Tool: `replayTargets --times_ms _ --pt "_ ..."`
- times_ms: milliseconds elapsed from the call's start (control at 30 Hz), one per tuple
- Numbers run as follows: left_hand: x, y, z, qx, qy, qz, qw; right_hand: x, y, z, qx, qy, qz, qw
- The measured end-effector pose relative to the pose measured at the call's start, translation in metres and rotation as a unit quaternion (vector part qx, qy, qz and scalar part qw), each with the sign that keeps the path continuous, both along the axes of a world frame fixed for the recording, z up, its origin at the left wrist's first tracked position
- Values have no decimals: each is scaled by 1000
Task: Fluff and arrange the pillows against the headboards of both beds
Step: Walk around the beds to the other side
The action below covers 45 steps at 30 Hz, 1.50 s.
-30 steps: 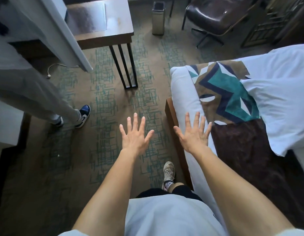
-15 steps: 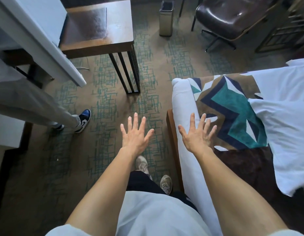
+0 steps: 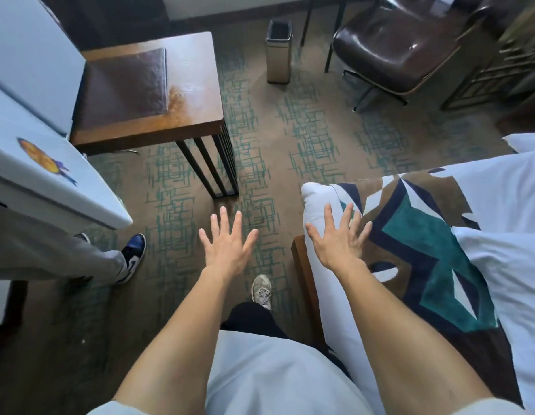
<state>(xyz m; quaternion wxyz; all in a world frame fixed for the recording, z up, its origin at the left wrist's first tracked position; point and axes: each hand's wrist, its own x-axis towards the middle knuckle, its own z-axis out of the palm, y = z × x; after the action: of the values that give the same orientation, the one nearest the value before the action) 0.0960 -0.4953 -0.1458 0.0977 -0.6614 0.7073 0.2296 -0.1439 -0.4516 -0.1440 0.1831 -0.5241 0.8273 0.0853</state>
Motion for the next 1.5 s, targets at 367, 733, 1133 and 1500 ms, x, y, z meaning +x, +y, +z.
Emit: replayTargets --times_ms 367,733,1133,1500 --pt "0 -168 7 10 -7 -13 1000 1 -163 -1 -11 -25 -8 1000" --pt "-46 -281 -2 6 -11 -21 1000 -61 -274 -8 3 -27 -24 999" --pt "-131 -400 0 -27 5 -85 996 -116 -374 9 -7 -30 -66 997" --pt "-229 -544 0 -40 1 -241 970 -173 -455 0 1 -13 -186 982"
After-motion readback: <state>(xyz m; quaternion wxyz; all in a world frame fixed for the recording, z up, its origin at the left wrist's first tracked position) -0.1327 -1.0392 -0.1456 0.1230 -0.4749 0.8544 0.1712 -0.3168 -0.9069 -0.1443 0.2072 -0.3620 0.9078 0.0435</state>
